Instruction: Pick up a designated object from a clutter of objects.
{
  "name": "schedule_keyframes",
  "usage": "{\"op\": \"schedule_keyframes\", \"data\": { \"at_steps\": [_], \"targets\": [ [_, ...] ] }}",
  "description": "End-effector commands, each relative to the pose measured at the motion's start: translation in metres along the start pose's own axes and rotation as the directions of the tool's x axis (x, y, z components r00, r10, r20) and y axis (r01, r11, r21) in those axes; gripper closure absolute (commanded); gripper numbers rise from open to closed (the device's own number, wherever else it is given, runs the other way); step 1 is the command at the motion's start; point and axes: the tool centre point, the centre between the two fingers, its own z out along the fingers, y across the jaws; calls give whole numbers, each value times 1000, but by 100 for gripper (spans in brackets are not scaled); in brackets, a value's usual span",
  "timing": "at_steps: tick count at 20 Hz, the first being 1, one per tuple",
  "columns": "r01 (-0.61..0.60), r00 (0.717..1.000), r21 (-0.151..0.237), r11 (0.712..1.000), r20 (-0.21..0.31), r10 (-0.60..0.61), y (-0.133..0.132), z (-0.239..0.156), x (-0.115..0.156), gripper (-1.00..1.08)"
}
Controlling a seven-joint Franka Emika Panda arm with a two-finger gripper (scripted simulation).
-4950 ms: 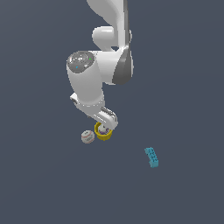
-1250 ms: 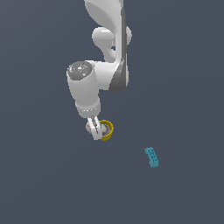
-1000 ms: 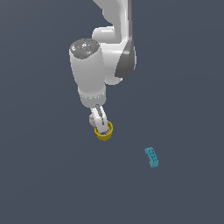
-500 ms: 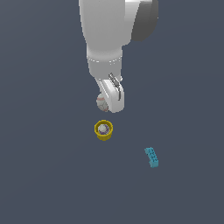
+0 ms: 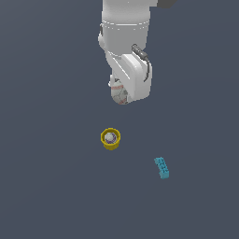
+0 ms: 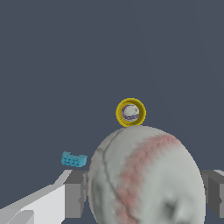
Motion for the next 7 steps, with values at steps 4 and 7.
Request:
{"op": "schedule_keyframes", "data": {
  "at_steps": [4, 7],
  "targets": [
    [0, 1000, 1, 1000, 1, 0, -4, -17, -6, 108],
    [1, 1000, 1, 1000, 1, -1, -4, -19, -7, 108]
  ]
}}
